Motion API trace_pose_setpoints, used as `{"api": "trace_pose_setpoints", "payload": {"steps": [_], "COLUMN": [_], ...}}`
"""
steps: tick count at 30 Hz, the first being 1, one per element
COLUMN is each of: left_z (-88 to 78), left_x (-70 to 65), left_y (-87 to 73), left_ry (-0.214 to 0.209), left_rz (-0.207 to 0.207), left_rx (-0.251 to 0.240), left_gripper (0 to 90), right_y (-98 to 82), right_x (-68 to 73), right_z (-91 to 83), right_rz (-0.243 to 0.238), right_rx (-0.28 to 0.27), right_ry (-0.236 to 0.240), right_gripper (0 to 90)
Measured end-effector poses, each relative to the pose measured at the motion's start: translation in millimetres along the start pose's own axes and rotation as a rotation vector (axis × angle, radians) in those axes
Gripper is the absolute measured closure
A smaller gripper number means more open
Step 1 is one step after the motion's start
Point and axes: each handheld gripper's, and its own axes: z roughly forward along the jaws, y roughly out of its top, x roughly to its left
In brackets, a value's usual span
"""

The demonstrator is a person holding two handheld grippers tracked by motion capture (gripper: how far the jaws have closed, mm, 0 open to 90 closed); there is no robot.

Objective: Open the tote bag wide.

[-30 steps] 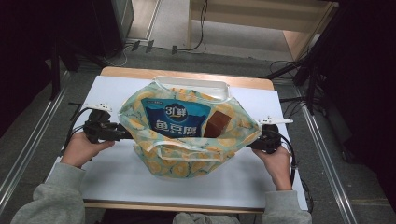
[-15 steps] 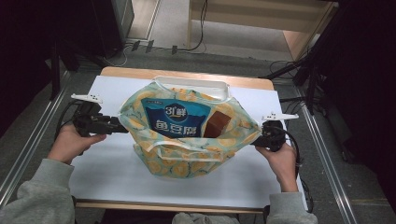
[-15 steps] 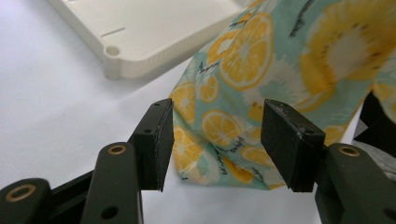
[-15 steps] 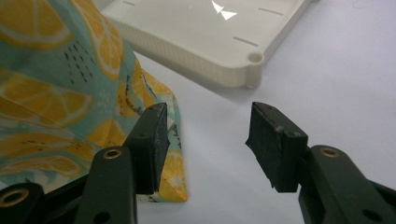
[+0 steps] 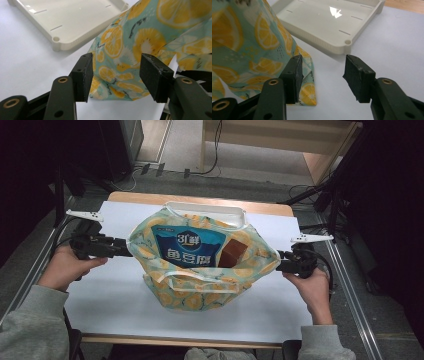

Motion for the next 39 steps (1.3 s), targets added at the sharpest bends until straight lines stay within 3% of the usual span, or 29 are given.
{"api": "trace_pose_setpoints", "payload": {"steps": [5, 22, 29, 39], "left_z": [-8.6, -32.8, -43.6, -46.7], "left_x": [-3.9, -26.1, -39.8, -60.6], "left_y": [13.2, 52.1, 65.6, 80.7], "left_ry": [-0.008, -0.033, -0.039, -0.041], "left_rz": [0.017, 0.075, 0.104, 0.143], "left_rx": [-0.003, 0.009, 0.004, 0.026], "left_gripper": [45.9, 46.1, 46.0, 44.7], "right_y": [12.8, 58.5, 75.1, 90.7], "right_x": [0.0, 18.7, 32.4, 51.4], "right_z": [-12.9, -41.5, -52.4, -65.3], "right_rz": [0.003, -0.068, -0.107, -0.145], "right_rx": [-0.016, -0.024, -0.026, -0.041], "right_ry": [0.029, 0.089, 0.108, 0.137], "right_gripper": [51.3, 53.2, 53.1, 51.4]}}
